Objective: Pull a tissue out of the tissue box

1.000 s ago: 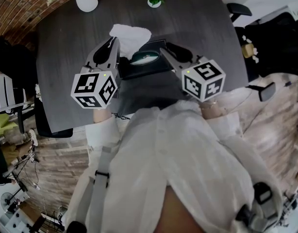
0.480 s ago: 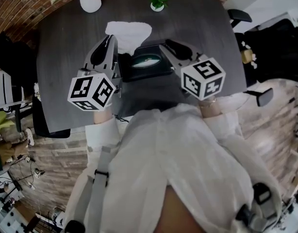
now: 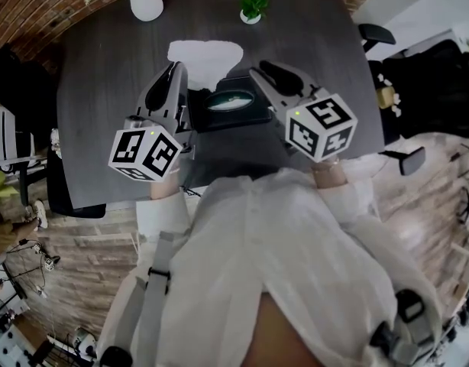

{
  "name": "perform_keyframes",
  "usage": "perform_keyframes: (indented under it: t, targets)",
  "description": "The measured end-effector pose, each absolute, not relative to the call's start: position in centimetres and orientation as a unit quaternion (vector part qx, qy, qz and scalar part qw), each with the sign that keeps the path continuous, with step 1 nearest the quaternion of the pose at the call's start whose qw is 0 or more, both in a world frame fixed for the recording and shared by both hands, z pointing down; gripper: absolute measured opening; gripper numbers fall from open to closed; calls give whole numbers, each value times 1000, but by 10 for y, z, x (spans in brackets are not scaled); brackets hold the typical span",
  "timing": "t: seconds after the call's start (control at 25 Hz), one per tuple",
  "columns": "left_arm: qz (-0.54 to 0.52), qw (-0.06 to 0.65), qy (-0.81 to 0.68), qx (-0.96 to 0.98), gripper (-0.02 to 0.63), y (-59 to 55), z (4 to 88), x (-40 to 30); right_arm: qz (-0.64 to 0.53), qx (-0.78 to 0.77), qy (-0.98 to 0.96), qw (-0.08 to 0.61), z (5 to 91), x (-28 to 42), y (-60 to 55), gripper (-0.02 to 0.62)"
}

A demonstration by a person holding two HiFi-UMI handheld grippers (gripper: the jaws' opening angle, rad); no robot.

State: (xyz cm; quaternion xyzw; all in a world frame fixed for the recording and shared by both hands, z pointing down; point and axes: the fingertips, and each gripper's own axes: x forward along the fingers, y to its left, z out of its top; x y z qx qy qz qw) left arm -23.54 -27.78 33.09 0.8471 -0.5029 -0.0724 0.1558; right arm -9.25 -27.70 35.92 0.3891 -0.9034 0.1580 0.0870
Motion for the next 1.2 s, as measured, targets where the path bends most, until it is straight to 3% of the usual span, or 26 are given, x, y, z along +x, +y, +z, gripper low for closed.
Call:
perform_keyframes:
  t: [0.44, 1.2]
  targets:
    - [-125, 199, -480, 846, 17, -266, 339, -235, 151, 360, -917, 87, 352, -109, -266, 87]
    - [-101, 237, -470, 844, 17, -250, 373, -222, 174, 361, -913, 77, 368, -111, -258, 32]
